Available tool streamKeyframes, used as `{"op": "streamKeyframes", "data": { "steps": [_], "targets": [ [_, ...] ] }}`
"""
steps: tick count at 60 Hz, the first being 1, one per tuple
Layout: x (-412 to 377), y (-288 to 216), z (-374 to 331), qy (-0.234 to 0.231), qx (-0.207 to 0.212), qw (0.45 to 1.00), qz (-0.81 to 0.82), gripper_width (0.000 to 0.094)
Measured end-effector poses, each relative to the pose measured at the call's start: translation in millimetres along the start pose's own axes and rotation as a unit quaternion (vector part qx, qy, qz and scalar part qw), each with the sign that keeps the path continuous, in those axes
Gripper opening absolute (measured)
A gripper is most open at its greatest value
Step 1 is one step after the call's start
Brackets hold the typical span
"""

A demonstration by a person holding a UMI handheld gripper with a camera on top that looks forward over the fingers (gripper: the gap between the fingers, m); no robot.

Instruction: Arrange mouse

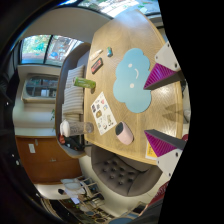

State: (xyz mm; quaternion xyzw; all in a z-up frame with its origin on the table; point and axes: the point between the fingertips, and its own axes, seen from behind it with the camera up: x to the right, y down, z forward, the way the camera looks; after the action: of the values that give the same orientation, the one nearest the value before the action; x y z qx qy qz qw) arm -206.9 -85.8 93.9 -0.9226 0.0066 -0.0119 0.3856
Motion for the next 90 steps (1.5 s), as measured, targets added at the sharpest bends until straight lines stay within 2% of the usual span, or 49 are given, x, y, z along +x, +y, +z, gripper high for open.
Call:
{"op": "streamKeyframes", "data": {
  "steps": [9, 22, 30, 47, 52, 68, 90],
  "targets": [
    [0, 2, 6, -0.016, 0.005, 1.000, -0.014, 0.0823],
    [-37, 15, 30, -0.082, 0.007, 0.996, -0.032, 0.0828],
    [-73, 16, 68, -0.116, 0.006, 0.993, -0.035, 0.0828],
    [-112, 7, 144, -0.147, -0.002, 0.988, -0.055, 0.0830],
    [-117, -5, 157, -0.149, 0.009, 0.986, -0.072, 0.0826],
    [-134, -21, 172, -0.165, 0.005, 0.981, -0.100, 0.0831],
    [-146, -50, 205, -0.124, 0.021, 0.989, -0.083, 0.0810]
  ]
}}
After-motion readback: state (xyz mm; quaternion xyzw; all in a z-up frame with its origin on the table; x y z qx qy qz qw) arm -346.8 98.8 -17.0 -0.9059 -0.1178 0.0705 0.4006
